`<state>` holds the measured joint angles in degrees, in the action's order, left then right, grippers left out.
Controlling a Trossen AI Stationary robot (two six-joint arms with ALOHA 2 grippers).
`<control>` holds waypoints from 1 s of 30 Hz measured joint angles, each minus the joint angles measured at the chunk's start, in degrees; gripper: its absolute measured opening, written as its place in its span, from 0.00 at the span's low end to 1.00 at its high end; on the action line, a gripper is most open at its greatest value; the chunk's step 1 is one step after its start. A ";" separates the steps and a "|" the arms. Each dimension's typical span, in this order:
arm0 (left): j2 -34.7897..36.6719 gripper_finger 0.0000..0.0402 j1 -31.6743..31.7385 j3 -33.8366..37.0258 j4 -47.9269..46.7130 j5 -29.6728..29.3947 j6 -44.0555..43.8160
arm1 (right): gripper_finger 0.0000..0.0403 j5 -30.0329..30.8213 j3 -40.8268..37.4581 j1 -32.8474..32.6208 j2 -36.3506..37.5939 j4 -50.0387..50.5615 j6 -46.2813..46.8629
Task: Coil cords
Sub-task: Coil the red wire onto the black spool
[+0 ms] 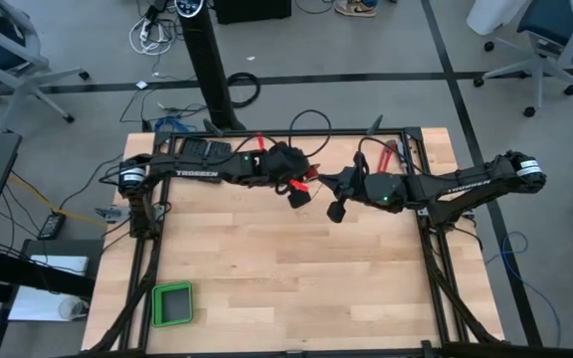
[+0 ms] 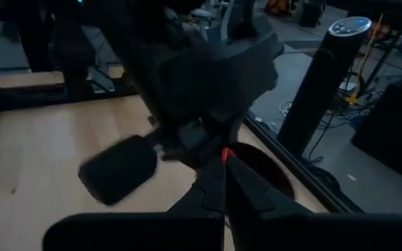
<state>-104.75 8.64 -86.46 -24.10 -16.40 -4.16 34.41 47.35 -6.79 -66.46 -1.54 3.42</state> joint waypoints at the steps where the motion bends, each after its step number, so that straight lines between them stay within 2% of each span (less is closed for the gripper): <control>1: 0.00 0.00 0.00 0.00 1.04 -0.07 -0.66 | 0.00 -0.28 0.00 -0.02 0.00 0.04 0.00; 7: 0.00 0.00 -0.02 -0.11 9.28 0.23 -3.38 | 0.00 -1.46 0.05 -0.13 -1.76 -2.42 -1.21; 10: 0.01 0.00 0.00 -0.11 12.15 2.97 -5.30 | 0.00 -1.12 0.02 -0.06 -3.04 -2.49 -2.06; 15: 0.16 0.01 0.03 -0.11 14.05 4.49 -8.02 | 0.00 3.44 0.02 -1.42 -3.78 1.09 -3.52; 21: 0.17 0.01 1.16 -0.09 15.17 11.24 -11.14 | 0.00 5.90 0.13 -2.88 -3.76 7.38 -1.27; 24: 0.17 0.01 1.72 -0.07 15.99 14.52 -11.63 | 0.04 5.88 0.17 -3.25 -3.66 10.56 0.58; 27: 0.39 0.01 1.98 -0.22 17.17 14.67 -11.94 | 0.11 5.98 -0.13 -4.59 -3.47 12.23 0.59; 30: 0.42 0.01 1.94 -0.21 16.58 15.30 -11.42 | 0.19 8.71 0.00 -5.87 -3.23 14.16 1.40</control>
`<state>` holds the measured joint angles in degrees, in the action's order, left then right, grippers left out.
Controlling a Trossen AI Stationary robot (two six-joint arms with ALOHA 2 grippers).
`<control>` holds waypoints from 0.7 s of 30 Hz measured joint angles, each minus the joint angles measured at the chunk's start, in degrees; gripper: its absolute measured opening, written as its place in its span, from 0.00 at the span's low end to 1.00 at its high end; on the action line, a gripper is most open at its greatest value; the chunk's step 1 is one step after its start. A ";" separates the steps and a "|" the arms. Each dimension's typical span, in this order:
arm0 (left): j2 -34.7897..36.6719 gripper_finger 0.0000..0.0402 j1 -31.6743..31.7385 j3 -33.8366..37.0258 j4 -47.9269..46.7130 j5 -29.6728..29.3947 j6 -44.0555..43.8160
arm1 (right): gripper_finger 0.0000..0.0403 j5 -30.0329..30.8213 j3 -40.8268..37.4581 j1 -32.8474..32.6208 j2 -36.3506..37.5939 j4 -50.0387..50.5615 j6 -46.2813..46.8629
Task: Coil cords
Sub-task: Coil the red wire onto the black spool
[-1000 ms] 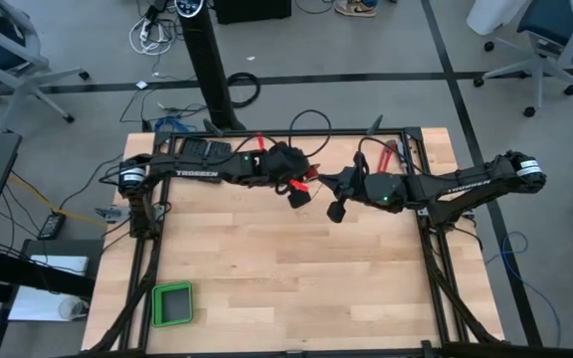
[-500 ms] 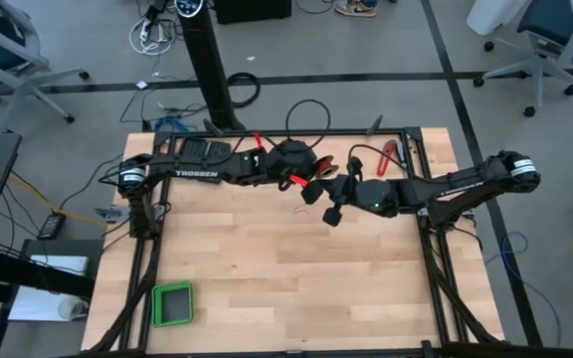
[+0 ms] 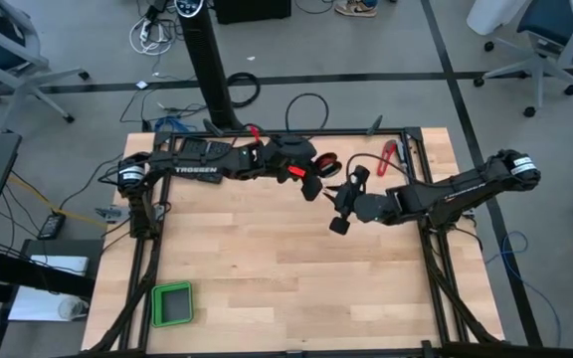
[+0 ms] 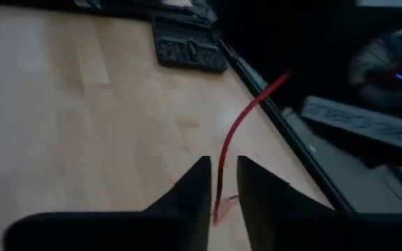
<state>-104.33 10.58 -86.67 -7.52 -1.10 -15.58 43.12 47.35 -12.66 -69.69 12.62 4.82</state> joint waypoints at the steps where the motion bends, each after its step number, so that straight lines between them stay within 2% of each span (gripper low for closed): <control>1: 0.07 0.01 -0.03 0.03 -0.83 0.88 0.13 | 0.21 0.66 0.00 -0.36 -0.04 1.68 0.82; 5: 1.43 0.01 0.03 0.08 -2.32 1.96 2.36 | 0.28 2.62 0.00 -1.80 -0.03 5.42 4.34; 10: 2.38 0.01 0.10 0.04 -2.43 1.84 3.50 | 0.30 2.72 -3.51 -2.39 0.00 1.15 5.68; 18: 2.60 0.01 -0.01 0.04 -1.85 2.36 3.41 | 0.30 -0.52 -17.62 -2.12 -0.11 -30.50 -0.63; 21: 2.60 0.01 -0.21 0.06 -0.24 2.38 3.39 | 0.30 -0.96 -20.41 -1.56 -0.20 -36.31 -1.85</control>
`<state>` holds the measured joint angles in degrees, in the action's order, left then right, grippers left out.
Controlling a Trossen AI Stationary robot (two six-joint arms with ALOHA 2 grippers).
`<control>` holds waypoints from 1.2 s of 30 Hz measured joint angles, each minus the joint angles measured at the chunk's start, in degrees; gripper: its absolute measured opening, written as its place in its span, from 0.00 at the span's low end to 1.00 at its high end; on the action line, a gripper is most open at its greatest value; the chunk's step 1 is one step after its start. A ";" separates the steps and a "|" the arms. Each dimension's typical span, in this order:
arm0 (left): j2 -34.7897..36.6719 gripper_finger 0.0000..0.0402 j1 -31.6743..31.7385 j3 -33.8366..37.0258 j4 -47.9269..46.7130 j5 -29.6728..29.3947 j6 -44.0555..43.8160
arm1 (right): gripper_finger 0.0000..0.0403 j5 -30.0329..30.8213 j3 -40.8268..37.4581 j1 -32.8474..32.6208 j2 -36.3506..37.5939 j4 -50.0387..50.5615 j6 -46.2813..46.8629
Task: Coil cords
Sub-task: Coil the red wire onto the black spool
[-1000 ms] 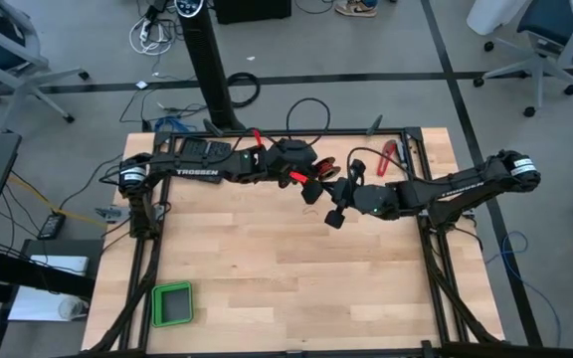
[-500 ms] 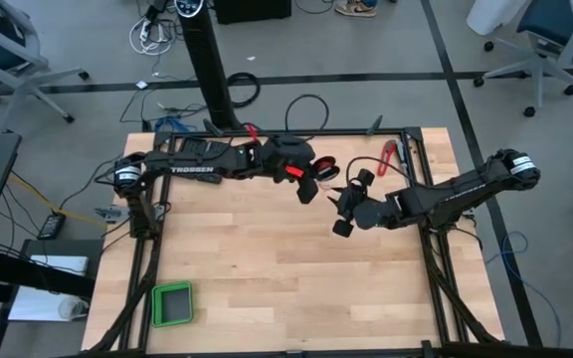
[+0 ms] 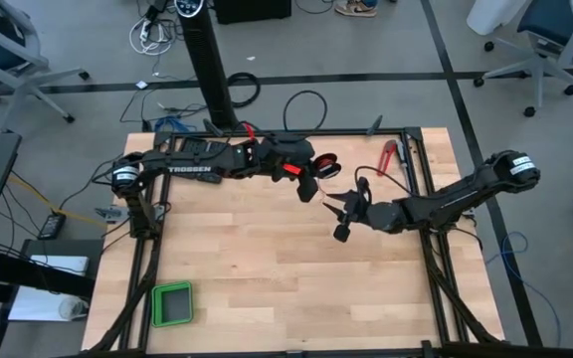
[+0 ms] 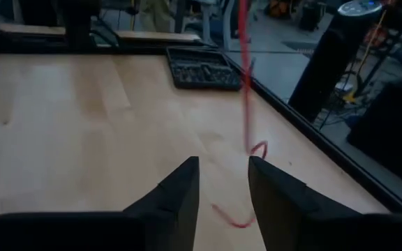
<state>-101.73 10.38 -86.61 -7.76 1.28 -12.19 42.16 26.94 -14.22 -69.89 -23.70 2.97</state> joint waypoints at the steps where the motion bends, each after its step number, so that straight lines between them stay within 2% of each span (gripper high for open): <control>1: 0.00 0.01 -0.07 0.00 0.44 0.10 0.00 | 0.30 -0.28 -0.35 0.20 0.00 -0.98 -0.27; 9: 0.00 0.01 -0.14 0.00 2.23 0.39 -0.04 | 0.29 -1.09 -0.50 1.60 0.00 -1.17 -1.38; 15: 0.00 0.01 -0.35 0.00 2.24 0.55 -0.07 | 0.28 -1.42 -0.55 2.62 0.00 3.20 2.59; 24: 0.00 0.01 -0.35 0.00 2.32 0.55 -0.09 | 0.25 -1.41 -0.55 2.78 0.00 -2.32 -2.64; 27: 0.00 0.01 -0.35 0.00 2.32 0.55 -0.09 | 0.20 -1.41 -0.55 2.78 0.00 -2.19 -2.64; 31: 0.00 0.01 -0.35 0.02 2.37 0.55 -0.09 | 0.04 -1.40 -0.55 2.78 0.00 -2.15 -3.32; 36: 0.00 0.01 -0.35 0.02 2.37 0.55 -0.09 | 0.01 -1.08 -0.55 3.29 0.00 -2.79 -4.18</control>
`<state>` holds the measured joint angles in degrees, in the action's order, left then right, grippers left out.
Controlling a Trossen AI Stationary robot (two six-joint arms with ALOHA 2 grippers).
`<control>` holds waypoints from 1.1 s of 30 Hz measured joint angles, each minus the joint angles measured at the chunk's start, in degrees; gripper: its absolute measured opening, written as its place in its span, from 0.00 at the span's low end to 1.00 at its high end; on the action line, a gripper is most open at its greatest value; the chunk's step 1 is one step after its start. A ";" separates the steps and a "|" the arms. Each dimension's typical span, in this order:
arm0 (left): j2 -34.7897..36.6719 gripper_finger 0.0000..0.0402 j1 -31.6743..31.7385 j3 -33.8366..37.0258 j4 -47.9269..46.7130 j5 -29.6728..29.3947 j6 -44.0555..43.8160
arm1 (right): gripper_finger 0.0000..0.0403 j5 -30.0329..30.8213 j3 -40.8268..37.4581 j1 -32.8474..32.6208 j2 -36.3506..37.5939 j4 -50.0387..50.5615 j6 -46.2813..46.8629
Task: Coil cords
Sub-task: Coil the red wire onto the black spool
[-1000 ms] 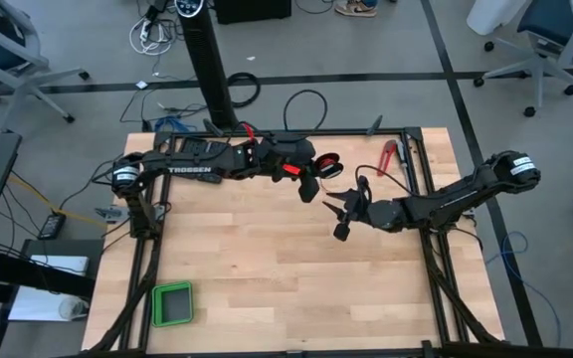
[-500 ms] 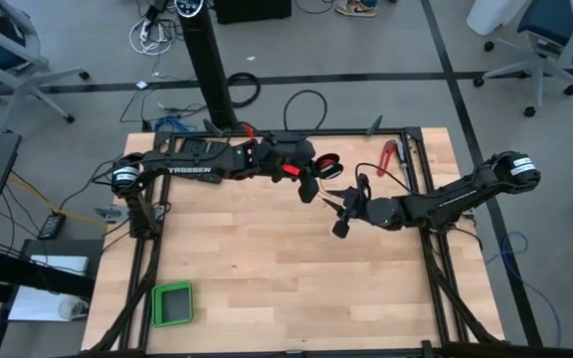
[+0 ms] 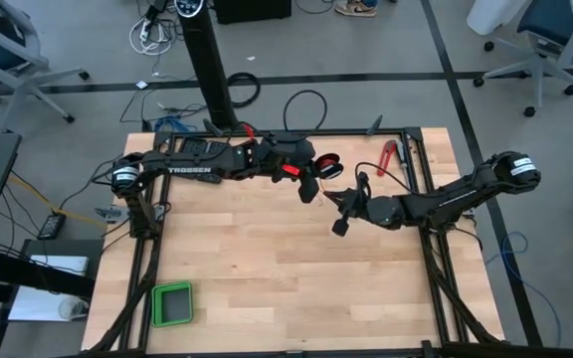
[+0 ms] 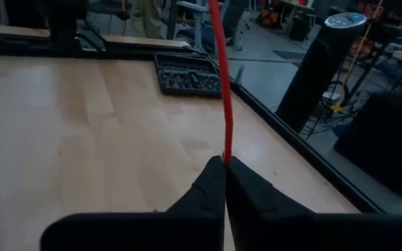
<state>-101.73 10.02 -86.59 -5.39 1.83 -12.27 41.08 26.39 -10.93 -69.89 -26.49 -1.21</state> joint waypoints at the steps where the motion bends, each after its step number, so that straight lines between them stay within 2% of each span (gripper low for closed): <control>1: 0.00 0.01 0.00 0.00 0.00 0.00 0.00 | 0.01 0.05 0.00 0.11 0.00 0.16 0.01; 4: 0.00 0.01 0.00 0.00 -0.07 0.00 0.00 | 0.00 0.22 0.00 0.34 0.00 1.18 0.30; 10: 0.00 0.01 0.00 0.01 -1.25 2.40 -0.24 | 0.00 4.32 0.00 1.26 1.70 6.62 0.52; 16: 0.00 0.01 0.00 0.04 -3.13 2.88 -0.09 | 0.00 4.63 0.02 4.61 6.06 16.19 3.65; 20: 0.02 0.01 0.00 0.04 -8.10 2.47 3.68 | 0.00 4.63 0.02 4.69 11.28 18.97 3.10; 23: 0.00 0.01 -0.04 0.07 -13.03 -1.38 7.55 | 0.00 4.06 0.02 4.69 15.71 20.55 3.30; 29: 0.00 0.01 -0.02 0.48 -18.04 -13.51 15.13 | 0.00 -0.27 0.63 4.44 20.77 19.94 5.19; 33: 0.00 0.01 -0.02 1.55 -18.28 -15.72 16.91 | 0.00 -0.30 2.92 4.19 20.19 19.85 4.01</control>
<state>-101.73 10.00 -85.04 -23.67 -13.89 4.64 40.78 29.32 -6.74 -49.70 -6.64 2.80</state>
